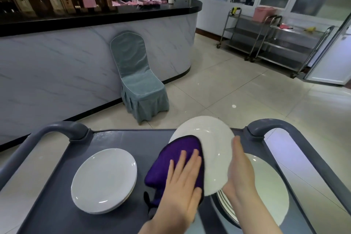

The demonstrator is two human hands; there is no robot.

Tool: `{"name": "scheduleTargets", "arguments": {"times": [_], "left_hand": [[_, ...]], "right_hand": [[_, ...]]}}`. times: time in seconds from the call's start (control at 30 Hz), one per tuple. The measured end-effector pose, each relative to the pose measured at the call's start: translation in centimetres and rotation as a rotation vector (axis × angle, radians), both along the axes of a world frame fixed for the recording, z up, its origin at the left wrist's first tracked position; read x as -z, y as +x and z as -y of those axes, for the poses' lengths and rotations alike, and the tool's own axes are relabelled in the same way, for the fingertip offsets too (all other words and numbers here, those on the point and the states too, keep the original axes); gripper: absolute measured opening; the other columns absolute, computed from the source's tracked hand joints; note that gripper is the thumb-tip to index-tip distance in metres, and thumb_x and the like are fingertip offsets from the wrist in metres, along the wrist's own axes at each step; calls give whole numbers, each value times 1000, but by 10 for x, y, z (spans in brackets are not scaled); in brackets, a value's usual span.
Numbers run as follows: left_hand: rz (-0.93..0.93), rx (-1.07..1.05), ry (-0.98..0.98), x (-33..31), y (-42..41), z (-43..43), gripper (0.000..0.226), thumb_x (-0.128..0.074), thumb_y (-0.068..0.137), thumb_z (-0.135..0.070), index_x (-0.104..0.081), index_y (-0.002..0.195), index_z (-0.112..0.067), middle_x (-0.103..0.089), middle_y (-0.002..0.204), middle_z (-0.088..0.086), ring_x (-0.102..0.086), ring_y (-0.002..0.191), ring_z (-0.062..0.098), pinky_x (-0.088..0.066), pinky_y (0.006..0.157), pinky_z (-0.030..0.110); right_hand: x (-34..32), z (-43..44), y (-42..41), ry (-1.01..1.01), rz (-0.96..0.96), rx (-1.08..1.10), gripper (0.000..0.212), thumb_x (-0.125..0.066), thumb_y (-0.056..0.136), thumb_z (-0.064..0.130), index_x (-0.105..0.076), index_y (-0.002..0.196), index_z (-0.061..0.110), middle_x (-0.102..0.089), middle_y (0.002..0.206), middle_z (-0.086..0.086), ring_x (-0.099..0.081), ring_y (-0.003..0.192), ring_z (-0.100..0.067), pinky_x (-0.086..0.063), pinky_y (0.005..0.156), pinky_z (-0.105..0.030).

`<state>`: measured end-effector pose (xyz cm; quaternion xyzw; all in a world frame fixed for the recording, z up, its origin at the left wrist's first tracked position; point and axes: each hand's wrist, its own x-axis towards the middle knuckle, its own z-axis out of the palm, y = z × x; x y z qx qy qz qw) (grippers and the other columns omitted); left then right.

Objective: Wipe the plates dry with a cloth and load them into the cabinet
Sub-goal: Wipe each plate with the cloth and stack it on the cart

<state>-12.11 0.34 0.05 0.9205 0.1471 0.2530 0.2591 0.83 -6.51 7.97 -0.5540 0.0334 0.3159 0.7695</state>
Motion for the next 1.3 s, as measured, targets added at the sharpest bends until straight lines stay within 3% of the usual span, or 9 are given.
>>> {"name": "scheduleTargets", "arguments": {"times": [0.07, 0.13, 0.4, 0.5, 0.73, 0.8, 1.0, 1.17, 1.3], "left_hand": [[-72, 33, 136, -16, 10, 4, 81, -42, 83, -24, -7, 157, -19, -4, 166, -8, -4, 152, 12, -10, 120, 41], [-86, 68, 132, -31, 19, -2, 71, -33, 94, -27, 0, 157, -26, 6, 165, -14, 5, 152, 7, 0, 124, 40], [-30, 23, -241, -39, 23, -49, 59, -28, 108, -23, 6, 156, -28, 14, 163, -19, 13, 148, -2, 2, 125, 36], [-83, -4, -227, -18, 7, -50, 58, -20, 105, -31, 10, 154, -31, 20, 161, -23, 16, 148, 0, 4, 125, 38], [-128, 125, -58, -16, 12, -11, 68, -22, 95, -30, 17, 150, -42, 19, 159, -27, 16, 148, 0, 11, 120, 26], [-92, 112, -121, -29, 14, -24, 59, -21, 101, -33, 10, 152, -39, 16, 159, -29, 13, 148, -3, 11, 119, 20], [-169, 5, -253, -19, 4, -32, 62, -30, 106, -18, 11, 148, -38, 18, 156, -28, 19, 143, -11, 6, 123, 29], [-148, 155, -228, -13, 7, -7, 63, -26, 101, -26, 11, 150, -40, 18, 157, -33, 16, 147, -5, 11, 119, 19], [-136, 89, -295, -21, 12, -29, 56, -26, 108, -26, 8, 152, -37, 17, 158, -29, 16, 145, -9, 6, 122, 23]], "right_hand": [[7, -2, -12, -47, 6, -65, 48, -53, 94, 60, -74, 101, 18, -79, 94, 3, -76, 84, -13, -53, 73, -34], [13, -4, -23, -59, 38, -101, 43, -52, 96, 56, -75, 101, 20, -79, 94, 4, -75, 85, -9, -53, 75, -34], [-1, -1, -17, -76, 79, -101, 42, -53, 97, 52, -75, 96, 17, -79, 93, 1, -76, 81, -15, -53, 65, -31], [-6, 2, -5, -75, 107, -39, 41, -57, 94, 56, -77, 90, 20, -79, 86, 6, -75, 73, -11, -54, 57, -28], [8, 2, -11, -76, -1, -74, 49, -52, 96, 56, -72, 109, 13, -78, 102, -8, -76, 92, -25, -55, 86, -43], [9, 3, -14, -78, 3, -91, 49, -52, 97, 55, -73, 108, 12, -78, 102, -7, -76, 91, -23, -54, 81, -41], [0, -1, -5, -93, 71, -27, 41, -56, 94, 57, -72, 100, 20, -79, 87, 7, -75, 74, -11, -55, 52, -25], [13, 1, -14, -154, 26, -49, 45, -53, 97, 54, -73, 104, 14, -79, 97, -5, -76, 85, -21, -55, 75, -37], [12, -1, -18, -141, 29, -67, 43, -53, 97, 51, -72, 103, 13, -79, 95, -4, -76, 83, -20, -54, 71, -35]]}}
